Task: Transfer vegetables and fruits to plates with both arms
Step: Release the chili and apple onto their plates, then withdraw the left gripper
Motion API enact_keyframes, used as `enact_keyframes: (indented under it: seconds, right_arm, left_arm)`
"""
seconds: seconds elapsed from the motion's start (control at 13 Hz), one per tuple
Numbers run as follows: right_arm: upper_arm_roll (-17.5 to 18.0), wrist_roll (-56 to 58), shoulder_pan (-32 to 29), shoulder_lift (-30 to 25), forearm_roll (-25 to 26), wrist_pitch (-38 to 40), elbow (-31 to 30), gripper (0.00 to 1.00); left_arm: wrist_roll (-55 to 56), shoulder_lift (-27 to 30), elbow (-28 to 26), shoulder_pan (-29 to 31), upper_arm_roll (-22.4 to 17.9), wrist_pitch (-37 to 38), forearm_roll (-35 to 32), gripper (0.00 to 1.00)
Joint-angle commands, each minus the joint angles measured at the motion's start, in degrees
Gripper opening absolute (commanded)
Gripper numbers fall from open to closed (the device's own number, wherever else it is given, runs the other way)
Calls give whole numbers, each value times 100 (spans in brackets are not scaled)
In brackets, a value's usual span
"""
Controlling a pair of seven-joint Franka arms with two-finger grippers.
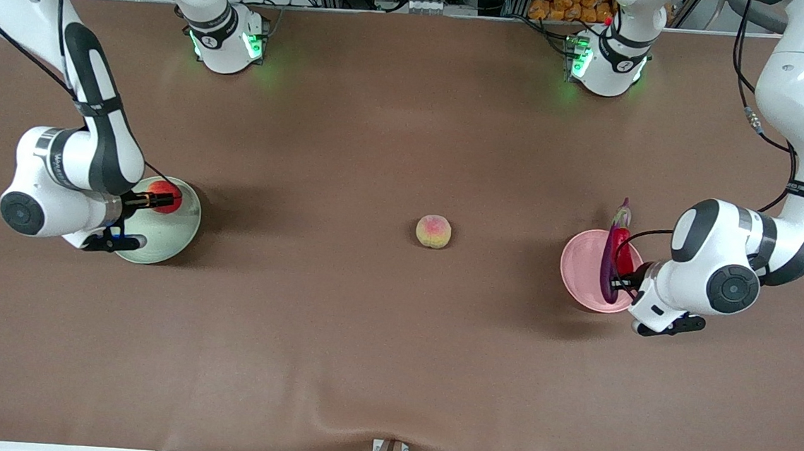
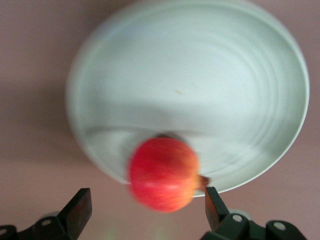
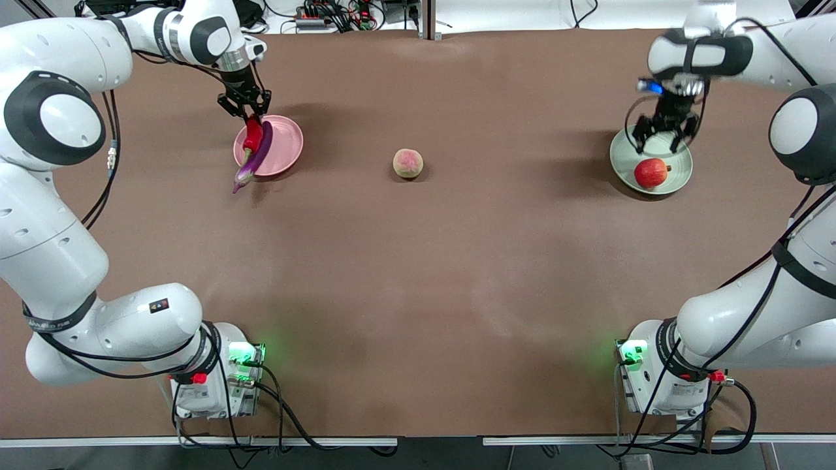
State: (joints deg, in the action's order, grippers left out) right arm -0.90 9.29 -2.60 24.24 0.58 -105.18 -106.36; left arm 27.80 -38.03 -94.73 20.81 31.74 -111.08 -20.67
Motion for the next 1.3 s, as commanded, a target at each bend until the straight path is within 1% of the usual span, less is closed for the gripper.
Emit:
enact_keyframes:
  seconds: [0.0, 0.08, 0.15, 0.23, 0.31, 0.38, 0.54, 0.61, 0.69, 0.84, 0.92, 1.07, 1.15, 1.23]
  right_arm:
    - [2, -138, 575, 45, -155, 611, 921, 100]
    - [2, -365, 733, 45, -207, 691, 1115, 100]
    - [2, -750, 848, 45, -399, 831, 1291, 100]
    - [2, -1154, 945, 45, -697, 928, 1458, 100]
    - [2, -1480, 1033, 45, -978, 955, 1582, 100]
    - [2, -1753, 1138, 45, -1207, 964, 1705, 100]
    - [2, -2367, 1358, 54, -1647, 964, 1890, 100]
    - [2, -2867, 1542, 72, -1884, 964, 2004, 100]
    - [2, -3368, 1718, 115, -1982, 964, 2109, 100]
    - [2, -4361, 2191, 317, -2149, 912, 2390, 100]
    - [2, -4766, 2411, 457, -2263, 860, 2505, 100]
    - [2, -5312, 2929, 756, -2518, 273, 2672, 100]
    - [2, -5715, 3185, 957, -2554, -78, 2760, 100]
    - [2, -6172, 3431, 1177, -2554, -412, 2900, 100]
  left_arm:
    - [234, -90, 7, -147, 52, -202, 63, 0]
    - [296, -134, 25, -200, 43, -299, 11, 0]
    - [314, -186, 25, -218, 34, -439, 1, 1]
    - [314, -239, 60, -226, 25, -545, -7, 17]
    - [323, -266, 130, -227, 25, -572, 1, 62]
    - [323, -214, 148, -227, 25, -564, -7, 100]
    - [297, 92, 165, -122, 34, -503, -7, 100]
    - [236, 399, 165, -95, 25, -485, -7, 100]
    - [218, 793, 157, -34, 25, -450, 1, 100]
    - [209, 1646, 174, 98, 60, 250, 63, 100]
    - [200, 2033, 279, 99, 61, 671, 72, 100]
    - [191, 2553, 586, 90, 130, 1419, 81, 100]
    - [174, 2729, 692, 90, 227, 1701, 133, 100]
    - [147, 2888, 797, 90, 245, 1834, 342, 100]
